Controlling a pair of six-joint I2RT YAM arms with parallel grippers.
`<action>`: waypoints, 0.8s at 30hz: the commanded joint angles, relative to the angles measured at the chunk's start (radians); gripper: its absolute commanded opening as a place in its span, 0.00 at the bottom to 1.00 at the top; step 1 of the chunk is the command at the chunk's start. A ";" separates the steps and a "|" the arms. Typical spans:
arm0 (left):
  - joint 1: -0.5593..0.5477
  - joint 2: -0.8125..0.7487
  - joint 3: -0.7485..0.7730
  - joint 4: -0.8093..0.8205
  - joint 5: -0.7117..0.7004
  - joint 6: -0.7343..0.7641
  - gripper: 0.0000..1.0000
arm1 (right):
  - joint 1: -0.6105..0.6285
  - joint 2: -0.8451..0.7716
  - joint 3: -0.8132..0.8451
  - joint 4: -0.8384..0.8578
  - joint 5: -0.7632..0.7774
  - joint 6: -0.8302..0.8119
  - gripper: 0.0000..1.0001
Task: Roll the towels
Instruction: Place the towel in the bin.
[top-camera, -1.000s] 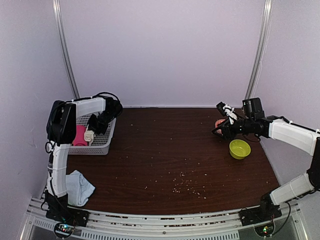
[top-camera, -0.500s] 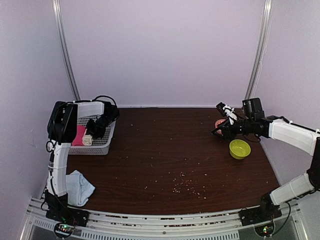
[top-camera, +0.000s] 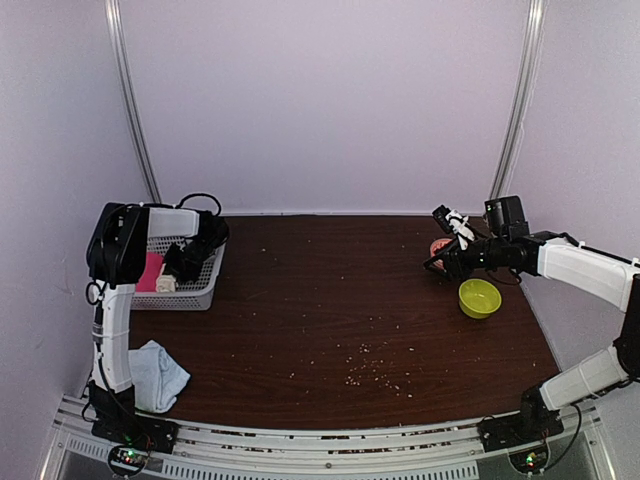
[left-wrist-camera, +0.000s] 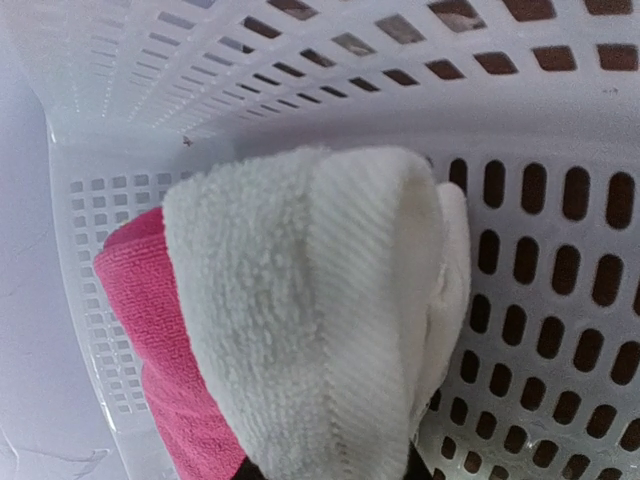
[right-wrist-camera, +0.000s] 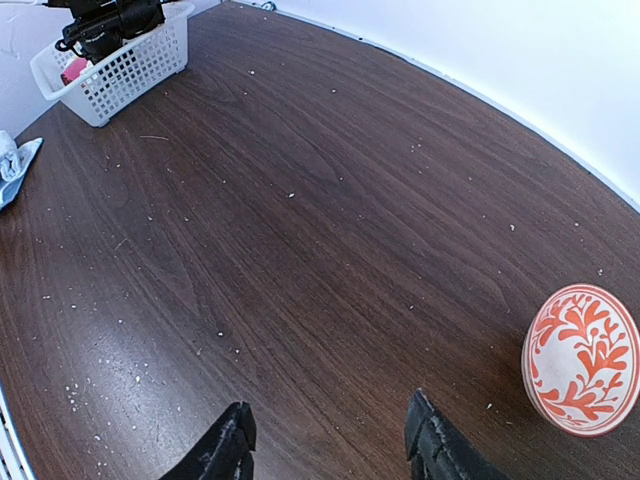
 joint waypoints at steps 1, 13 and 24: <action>0.020 -0.002 -0.058 0.023 0.127 0.055 0.00 | -0.007 0.006 0.005 -0.007 -0.014 -0.015 0.52; 0.020 -0.009 -0.101 0.043 0.207 0.062 0.30 | -0.008 0.006 0.005 -0.010 -0.018 -0.019 0.52; 0.018 -0.079 -0.142 0.075 0.296 0.090 0.55 | -0.009 0.007 0.008 -0.013 -0.021 -0.020 0.52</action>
